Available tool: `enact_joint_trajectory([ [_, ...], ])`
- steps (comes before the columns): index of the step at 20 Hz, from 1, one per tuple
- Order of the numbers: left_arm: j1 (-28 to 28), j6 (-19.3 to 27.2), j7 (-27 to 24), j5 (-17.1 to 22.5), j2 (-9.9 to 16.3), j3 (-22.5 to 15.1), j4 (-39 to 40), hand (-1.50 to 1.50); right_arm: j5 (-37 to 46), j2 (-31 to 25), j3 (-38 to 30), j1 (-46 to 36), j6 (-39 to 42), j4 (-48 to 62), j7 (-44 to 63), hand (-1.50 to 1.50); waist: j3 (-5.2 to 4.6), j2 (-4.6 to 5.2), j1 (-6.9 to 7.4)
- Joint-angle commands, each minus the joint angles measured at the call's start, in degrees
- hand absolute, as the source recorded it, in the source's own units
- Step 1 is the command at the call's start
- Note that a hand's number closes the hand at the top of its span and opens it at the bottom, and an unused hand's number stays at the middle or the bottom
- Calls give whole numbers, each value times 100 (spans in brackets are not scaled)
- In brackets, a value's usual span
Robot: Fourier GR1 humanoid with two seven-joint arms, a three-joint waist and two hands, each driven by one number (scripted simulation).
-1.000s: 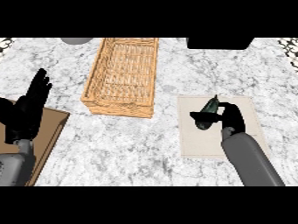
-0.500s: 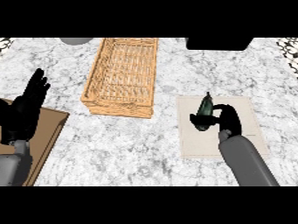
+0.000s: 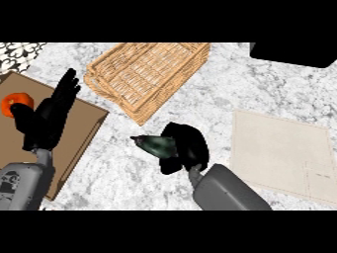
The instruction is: Pick the eggplant from the placemat and place it in the basket
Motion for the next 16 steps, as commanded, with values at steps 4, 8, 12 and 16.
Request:
enact_joint_trajectory([
  [4,-175,141,67,-141,-171,-130,174,0,-687,102,1802,62,-1333,-930,-1095,150,36,10,-62],
  [8,-168,225,-9,-201,-202,-93,320,0,-969,104,2372,83,-2457,-1416,-1519,150,20,-24,-293],
  [12,-275,346,173,-267,-190,-66,256,0,-1167,104,2656,-589,-3232,-1770,-1037,150,4,-94,-385],
  [16,-50,260,-22,-232,-21,98,343,0,-879,104,2848,-1403,-3758,-1615,-256,150,-18,-149,-486],
])
